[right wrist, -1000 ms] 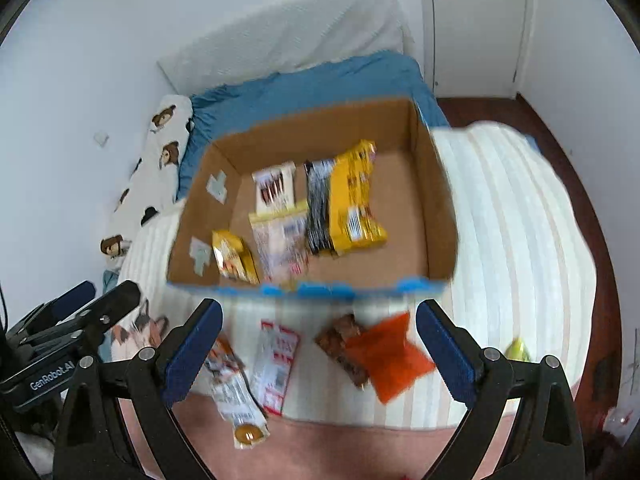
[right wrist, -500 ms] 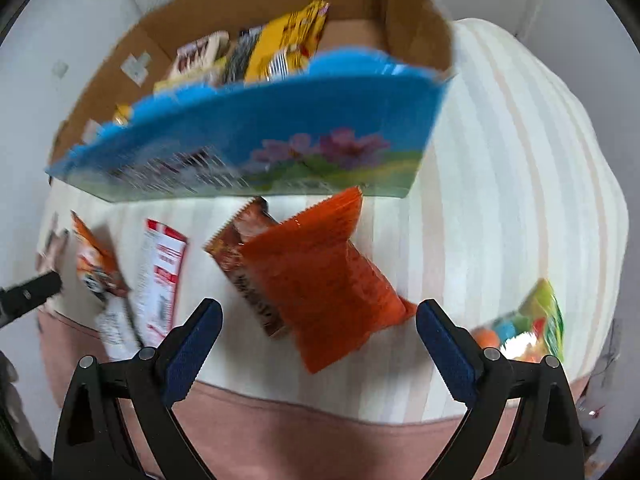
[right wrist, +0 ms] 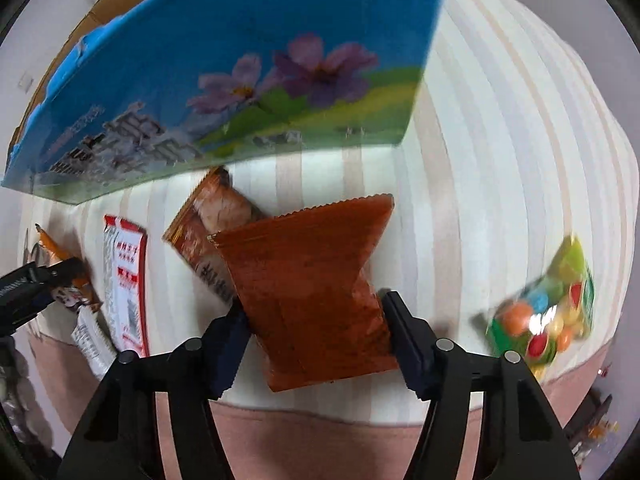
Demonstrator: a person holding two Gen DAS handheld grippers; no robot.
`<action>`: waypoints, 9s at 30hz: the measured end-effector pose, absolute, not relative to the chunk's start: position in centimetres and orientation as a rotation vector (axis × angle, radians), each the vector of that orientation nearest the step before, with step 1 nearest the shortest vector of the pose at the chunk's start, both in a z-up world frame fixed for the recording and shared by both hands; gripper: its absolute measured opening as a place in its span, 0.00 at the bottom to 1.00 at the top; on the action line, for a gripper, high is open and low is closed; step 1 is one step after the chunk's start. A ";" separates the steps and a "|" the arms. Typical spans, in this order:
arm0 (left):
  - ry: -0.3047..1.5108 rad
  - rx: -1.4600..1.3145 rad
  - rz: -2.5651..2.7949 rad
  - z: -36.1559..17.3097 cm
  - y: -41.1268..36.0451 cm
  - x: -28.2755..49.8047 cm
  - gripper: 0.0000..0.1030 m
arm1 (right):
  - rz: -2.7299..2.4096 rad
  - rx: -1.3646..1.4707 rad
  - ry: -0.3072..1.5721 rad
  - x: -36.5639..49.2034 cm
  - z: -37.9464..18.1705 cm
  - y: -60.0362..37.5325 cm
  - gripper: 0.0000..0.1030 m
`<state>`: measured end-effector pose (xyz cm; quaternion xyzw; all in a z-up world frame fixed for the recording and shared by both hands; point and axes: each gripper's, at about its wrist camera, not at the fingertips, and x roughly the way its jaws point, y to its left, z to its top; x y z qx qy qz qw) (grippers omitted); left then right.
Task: Organize snacks
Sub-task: 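Grasp the orange-white snack bag with left tool while right grasps orange chip bag, then carry both orange bags over the cardboard box, then open both tools to drop the orange bags into the box, then grasp the white bread bag with left tool while right grasps brown biscuit pack, then carry both packs into the box and open both tools to release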
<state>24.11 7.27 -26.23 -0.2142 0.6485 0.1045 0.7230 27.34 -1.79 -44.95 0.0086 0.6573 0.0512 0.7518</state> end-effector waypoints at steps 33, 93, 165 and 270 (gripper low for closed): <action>1.531 -0.262 0.156 -27.2 0.3 15.9 0.49 | 0.049 0.075 1.496 17.3 -47.7 -0.8 0.53; 1.542 -0.091 0.064 -15.7 3.0 50.4 0.49 | 0.142 0.100 1.443 50.2 -33.5 1.6 0.51; 1.439 0.003 0.032 -19.3 0.6 12.9 0.93 | 0.284 0.124 1.502 17.4 -37.7 -1.9 0.97; 1.584 -0.522 -0.150 -16.1 -3.6 44.0 0.45 | 0.290 0.075 1.367 42.2 -32.4 1.0 0.52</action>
